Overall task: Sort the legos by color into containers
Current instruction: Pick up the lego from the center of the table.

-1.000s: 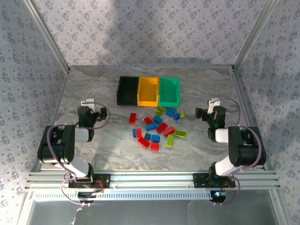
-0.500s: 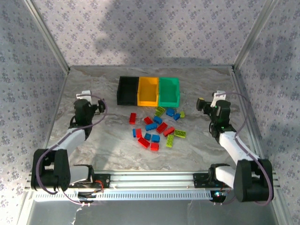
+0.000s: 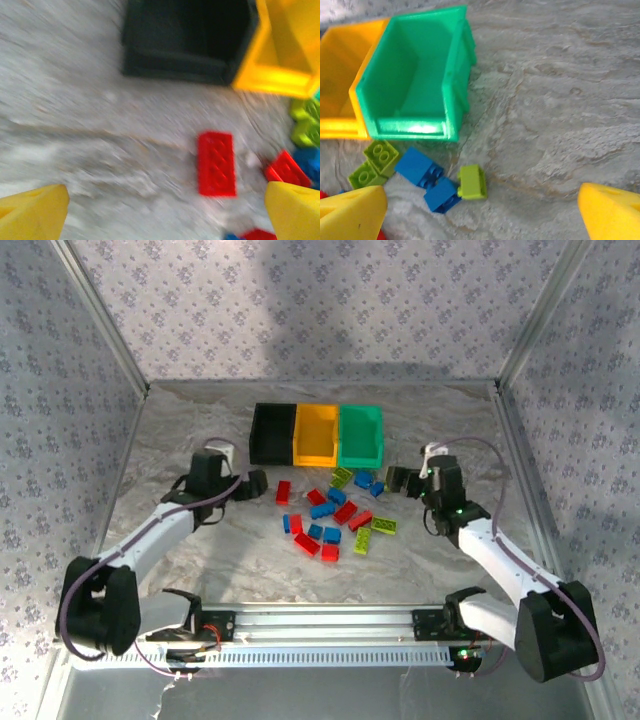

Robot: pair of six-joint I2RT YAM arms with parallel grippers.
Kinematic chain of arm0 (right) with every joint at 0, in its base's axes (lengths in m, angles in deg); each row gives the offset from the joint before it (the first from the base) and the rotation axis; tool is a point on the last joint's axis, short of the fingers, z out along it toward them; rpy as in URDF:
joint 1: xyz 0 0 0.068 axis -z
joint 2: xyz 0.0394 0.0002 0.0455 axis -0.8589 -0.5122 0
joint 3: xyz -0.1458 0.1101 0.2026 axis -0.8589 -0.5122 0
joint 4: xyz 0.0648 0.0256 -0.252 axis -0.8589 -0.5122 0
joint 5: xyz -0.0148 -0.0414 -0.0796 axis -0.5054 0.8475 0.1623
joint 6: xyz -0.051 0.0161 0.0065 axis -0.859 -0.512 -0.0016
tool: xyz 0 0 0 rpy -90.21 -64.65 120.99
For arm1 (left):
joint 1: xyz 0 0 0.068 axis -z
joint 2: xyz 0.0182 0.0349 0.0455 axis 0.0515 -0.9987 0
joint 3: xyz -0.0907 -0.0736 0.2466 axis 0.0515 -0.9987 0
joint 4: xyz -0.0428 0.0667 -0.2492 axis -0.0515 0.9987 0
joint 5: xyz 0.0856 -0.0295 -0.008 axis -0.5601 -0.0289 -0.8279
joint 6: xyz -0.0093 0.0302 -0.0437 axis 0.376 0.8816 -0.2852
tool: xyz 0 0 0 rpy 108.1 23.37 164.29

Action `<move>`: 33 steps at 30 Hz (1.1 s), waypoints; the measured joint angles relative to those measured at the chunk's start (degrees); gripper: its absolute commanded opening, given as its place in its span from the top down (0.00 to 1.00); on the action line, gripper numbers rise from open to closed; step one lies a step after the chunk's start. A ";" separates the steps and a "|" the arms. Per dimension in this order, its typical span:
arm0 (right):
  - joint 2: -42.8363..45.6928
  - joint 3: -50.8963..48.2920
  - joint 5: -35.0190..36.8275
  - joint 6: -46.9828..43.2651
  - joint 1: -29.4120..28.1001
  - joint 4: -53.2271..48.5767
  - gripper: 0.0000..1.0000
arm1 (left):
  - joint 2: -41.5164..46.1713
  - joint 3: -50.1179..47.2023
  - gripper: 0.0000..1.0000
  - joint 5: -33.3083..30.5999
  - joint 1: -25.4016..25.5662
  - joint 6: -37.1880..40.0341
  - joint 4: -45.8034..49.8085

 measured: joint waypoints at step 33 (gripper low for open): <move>-5.40 -0.70 14.03 0.17 -7.52 -0.20 0.00 | -35.80 28.98 0.43 -10.84 14.69 -0.15 21.73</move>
